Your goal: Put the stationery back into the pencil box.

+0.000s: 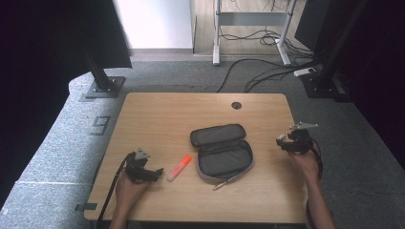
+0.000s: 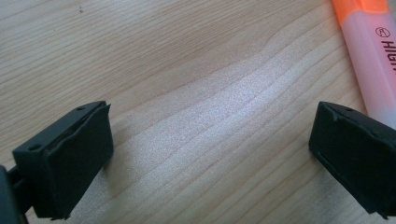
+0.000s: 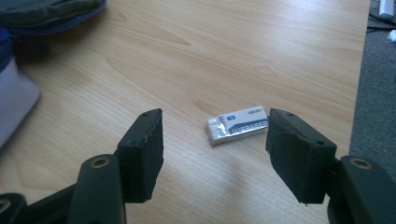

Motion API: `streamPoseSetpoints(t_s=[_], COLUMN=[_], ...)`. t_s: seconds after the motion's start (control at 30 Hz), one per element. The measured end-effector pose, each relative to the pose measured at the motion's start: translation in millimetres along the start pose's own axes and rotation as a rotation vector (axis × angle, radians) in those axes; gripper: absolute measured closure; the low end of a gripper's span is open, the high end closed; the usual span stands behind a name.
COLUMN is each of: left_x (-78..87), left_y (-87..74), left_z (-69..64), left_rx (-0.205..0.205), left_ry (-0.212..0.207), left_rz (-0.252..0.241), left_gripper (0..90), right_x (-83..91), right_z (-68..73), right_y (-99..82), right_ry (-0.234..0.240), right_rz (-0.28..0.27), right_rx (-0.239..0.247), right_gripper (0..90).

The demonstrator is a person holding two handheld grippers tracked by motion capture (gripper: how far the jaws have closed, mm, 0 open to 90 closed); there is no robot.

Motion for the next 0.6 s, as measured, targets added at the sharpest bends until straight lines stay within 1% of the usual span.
streamPoseSetpoints(t_s=[0.13, 0.2, 0.33, 0.6], left_x=[0.0, 0.0, 0.0, 0.0], left_y=[0.0, 0.0, 0.0, 0.0], left_z=[0.0, 0.0, 0.0, 0.0], left_rx=[0.000, 0.000, 0.000, 0.000], left_ry=[0.000, 0.000, 0.000, 0.000], left_rz=[0.000, 0.000, 0.000, 0.000], left_gripper=[0.0, 0.0, 0.0, 0.0], right_x=[-5.7, -9.7, -15.3, -25.4], right_z=[-4.4, -6.6, -10.1, -12.4], right_y=[-1.3, -2.3, -2.2, -1.9], right_ry=[-0.001, -0.012, -0.019, -0.022], right_rz=[0.011, 0.022, 0.030, 0.044], right_rx=[-0.005, -0.004, -0.009, -0.014], right_gripper=[35.2, 34.1, 32.9, 31.7])
Point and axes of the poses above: each handheld gripper's, and its own axes: x roughly backward along the jaws, y roughly out of its top, z roughly to its left, the point moved 9 cm from there along -x, roughly forward along the jaws, and after that the axes turned 3 degrees about -y, right-handed, at the moved point
